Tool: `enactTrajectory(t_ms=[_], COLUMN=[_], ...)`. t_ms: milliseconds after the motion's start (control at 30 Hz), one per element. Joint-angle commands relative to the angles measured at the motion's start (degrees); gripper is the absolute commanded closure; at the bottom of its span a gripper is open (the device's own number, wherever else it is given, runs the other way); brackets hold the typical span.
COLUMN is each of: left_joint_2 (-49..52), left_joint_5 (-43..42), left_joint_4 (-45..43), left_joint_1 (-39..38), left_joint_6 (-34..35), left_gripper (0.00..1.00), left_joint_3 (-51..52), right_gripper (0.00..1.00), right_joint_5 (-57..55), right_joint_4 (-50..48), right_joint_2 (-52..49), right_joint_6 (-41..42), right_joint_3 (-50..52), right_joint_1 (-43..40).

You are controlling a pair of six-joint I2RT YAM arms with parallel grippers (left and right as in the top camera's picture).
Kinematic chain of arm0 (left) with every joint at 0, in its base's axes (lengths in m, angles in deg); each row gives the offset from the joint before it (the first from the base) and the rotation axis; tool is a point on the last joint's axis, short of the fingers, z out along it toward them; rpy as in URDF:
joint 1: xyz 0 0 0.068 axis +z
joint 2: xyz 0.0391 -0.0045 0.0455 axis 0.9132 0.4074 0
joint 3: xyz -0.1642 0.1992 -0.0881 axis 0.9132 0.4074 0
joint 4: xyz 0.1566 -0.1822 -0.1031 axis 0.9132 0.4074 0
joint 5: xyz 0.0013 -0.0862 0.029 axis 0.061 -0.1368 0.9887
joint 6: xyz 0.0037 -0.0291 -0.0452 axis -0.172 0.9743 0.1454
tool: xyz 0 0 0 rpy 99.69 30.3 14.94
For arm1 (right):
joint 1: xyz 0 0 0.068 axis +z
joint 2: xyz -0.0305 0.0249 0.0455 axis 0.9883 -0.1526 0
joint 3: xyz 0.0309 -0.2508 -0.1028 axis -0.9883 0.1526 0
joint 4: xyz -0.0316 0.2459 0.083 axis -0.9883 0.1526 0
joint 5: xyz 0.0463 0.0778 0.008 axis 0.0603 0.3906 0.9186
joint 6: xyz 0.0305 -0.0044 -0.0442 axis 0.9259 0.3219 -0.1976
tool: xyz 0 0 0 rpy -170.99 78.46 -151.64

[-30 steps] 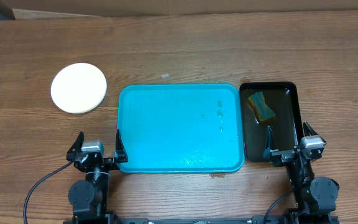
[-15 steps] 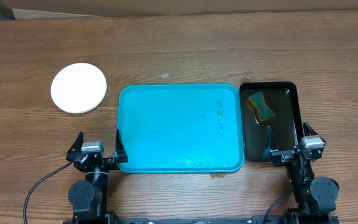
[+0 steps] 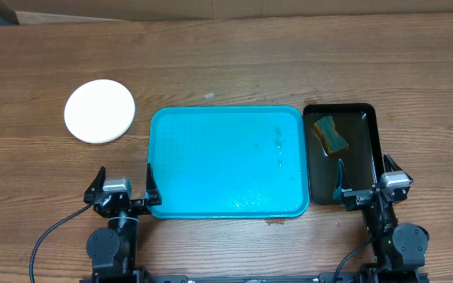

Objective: Clean dirty plates on tray and stack at the side

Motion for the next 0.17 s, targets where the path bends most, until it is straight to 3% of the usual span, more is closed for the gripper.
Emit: enactTrajectory(t_ms=[0,133], left_joint_2=[-0.7,-0.7], left_joint_5=[0.6,0.6], left_joint_4=[0.1,0.1], left_joint_1=[-0.5,-0.5], left_joint_6=[-1.3,-1.3], left_gripper=[0.0,0.0], left_joint_3=[0.2,0.2], right_gripper=[0.0,0.0], right_joint_5=[-0.5,-0.5], right_joint_4=[-0.2,-0.2], right_joint_2=[0.6,0.6], right_joint_6=[0.2,0.2], right_joint_3=[0.6,0.6], right_joint_1=[0.2,0.2])
